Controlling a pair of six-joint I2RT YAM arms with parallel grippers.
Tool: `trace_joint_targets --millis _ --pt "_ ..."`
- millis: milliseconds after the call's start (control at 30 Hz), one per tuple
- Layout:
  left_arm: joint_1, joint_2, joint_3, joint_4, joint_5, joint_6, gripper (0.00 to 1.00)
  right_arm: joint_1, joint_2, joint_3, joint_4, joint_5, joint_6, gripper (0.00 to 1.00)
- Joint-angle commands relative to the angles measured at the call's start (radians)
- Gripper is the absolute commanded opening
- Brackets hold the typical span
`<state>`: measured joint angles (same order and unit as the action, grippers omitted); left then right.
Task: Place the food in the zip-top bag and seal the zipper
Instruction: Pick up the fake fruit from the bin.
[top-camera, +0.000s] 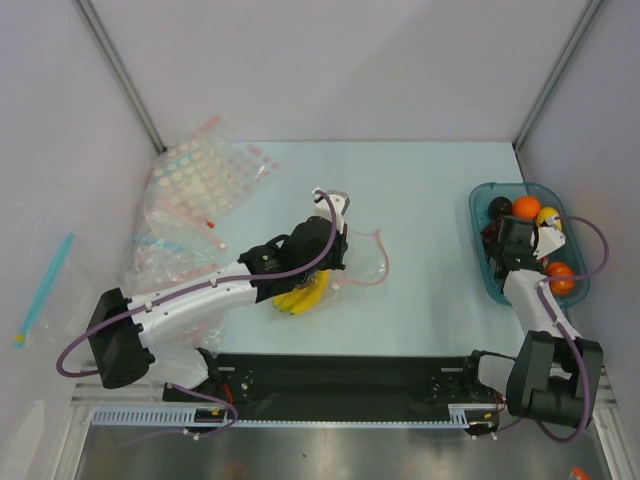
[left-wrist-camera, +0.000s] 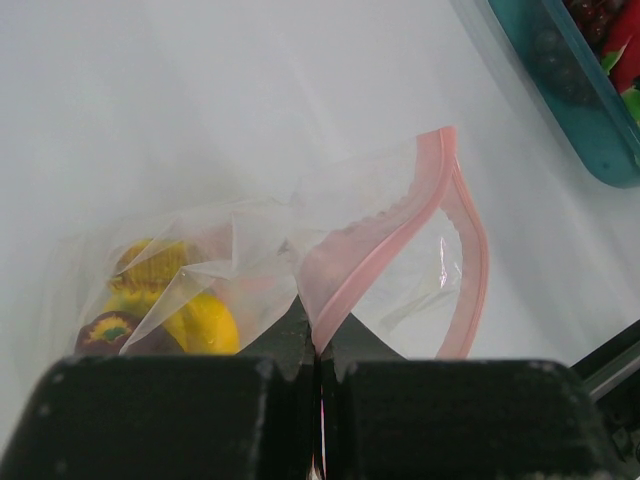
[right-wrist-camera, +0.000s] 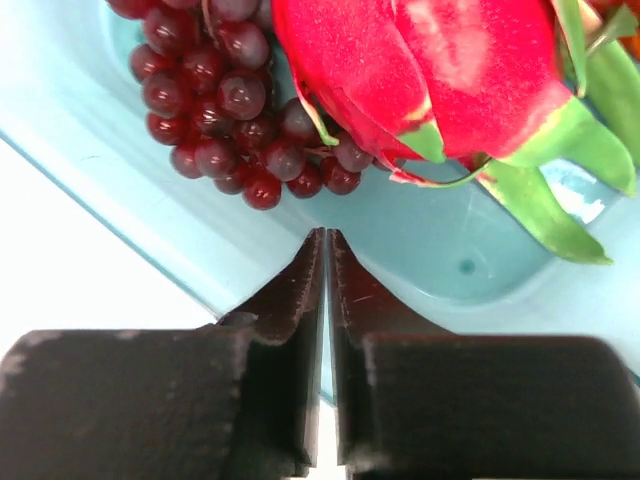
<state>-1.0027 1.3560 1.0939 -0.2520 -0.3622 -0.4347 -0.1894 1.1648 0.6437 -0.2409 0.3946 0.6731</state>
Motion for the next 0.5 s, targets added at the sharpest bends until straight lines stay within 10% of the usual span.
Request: trace_joint_targets --millis 0,100,467 --pt "0.004 -0.011 0.018 0.020 -0.009 0.017 0.00 0.007 -0.057 0.004 0.003 0.070 -0.027 0.40" --pt "0.004 -0.017 0.018 0.022 -0.012 0.017 0.00 -0.001 -0.082 0.023 -0.060 0.162 0.005 0.96" --pt "0.004 -0.018 0.014 0.023 -0.001 0.014 0.00 -0.231 -0.036 0.045 -0.064 -0.014 0.016 1.00"
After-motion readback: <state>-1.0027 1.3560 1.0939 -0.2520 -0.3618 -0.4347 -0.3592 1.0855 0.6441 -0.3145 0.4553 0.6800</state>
